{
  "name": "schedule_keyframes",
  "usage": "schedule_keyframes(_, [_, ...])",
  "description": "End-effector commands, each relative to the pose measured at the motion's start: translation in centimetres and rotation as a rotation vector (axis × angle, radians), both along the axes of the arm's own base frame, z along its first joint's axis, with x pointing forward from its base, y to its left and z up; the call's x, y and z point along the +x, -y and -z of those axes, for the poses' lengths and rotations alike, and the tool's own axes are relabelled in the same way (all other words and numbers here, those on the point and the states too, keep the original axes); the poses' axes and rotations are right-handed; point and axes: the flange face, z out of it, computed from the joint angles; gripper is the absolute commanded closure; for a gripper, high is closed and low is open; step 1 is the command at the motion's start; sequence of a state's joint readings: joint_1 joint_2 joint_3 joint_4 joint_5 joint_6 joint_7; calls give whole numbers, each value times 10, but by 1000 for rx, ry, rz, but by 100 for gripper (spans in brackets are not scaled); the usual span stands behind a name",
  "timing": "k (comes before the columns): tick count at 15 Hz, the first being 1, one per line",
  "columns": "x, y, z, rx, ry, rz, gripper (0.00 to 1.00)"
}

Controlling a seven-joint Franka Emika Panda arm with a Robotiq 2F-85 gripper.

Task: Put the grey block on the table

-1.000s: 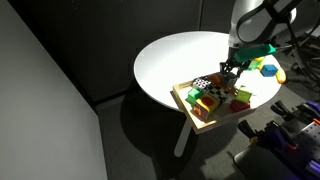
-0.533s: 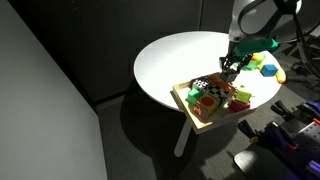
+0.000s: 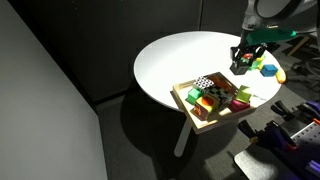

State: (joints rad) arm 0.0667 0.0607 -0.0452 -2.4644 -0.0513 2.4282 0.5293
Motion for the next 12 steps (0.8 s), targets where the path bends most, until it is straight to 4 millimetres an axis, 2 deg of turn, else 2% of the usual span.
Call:
schedule_keyframes(1, [-12, 24, -17, -15, 6, 56, 67])
schedule_keyframes(6, [-20, 56, -19, -52, -39, 72, 67])
schedule_keyframes(11, [-26, 73, -15, -104, -90, 49, 67])
schedule_keyframes(12, [-27, 74, -14, -109, -96, 41, 56])
